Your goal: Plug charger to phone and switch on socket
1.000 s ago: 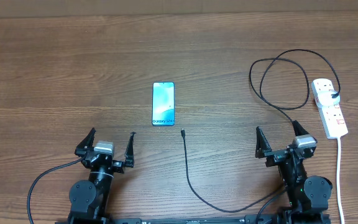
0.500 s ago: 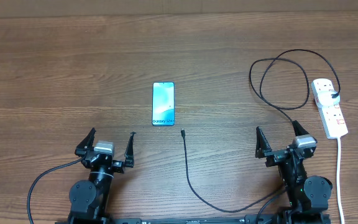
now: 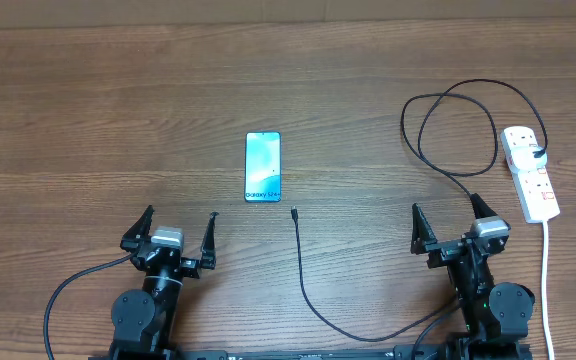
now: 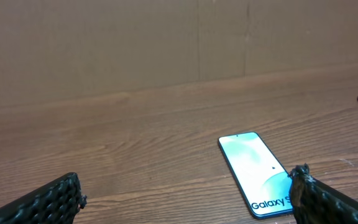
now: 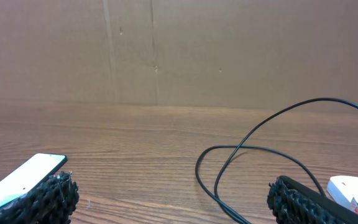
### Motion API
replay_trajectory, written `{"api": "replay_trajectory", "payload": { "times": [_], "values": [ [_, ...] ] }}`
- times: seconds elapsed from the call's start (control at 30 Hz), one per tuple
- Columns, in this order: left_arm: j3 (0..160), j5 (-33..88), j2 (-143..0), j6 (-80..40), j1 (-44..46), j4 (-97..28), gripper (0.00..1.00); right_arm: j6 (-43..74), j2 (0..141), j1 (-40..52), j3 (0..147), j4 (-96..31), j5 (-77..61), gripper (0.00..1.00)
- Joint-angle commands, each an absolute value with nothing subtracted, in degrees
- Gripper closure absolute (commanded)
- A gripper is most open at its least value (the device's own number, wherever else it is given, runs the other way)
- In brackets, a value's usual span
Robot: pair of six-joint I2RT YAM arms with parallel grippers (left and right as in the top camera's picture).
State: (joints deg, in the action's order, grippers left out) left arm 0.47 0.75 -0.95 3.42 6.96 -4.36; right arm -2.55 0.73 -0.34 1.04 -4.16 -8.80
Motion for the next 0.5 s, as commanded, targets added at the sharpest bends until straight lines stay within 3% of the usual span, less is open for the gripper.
{"api": "replay_trajectory", "payload": {
  "times": [0.0,0.47],
  "values": [
    [0.3,0.3,-0.3,4.3,6.5,-4.5,0.00,-2.4,0.3,0.0,0.4,-4.0,-9.1,0.00],
    [2.1,3.7,-0.3,0.7,6.5,0.7,0.00,-2.4,0.3,0.0,0.4,-4.0,-9.1,0.00]
  ]
}}
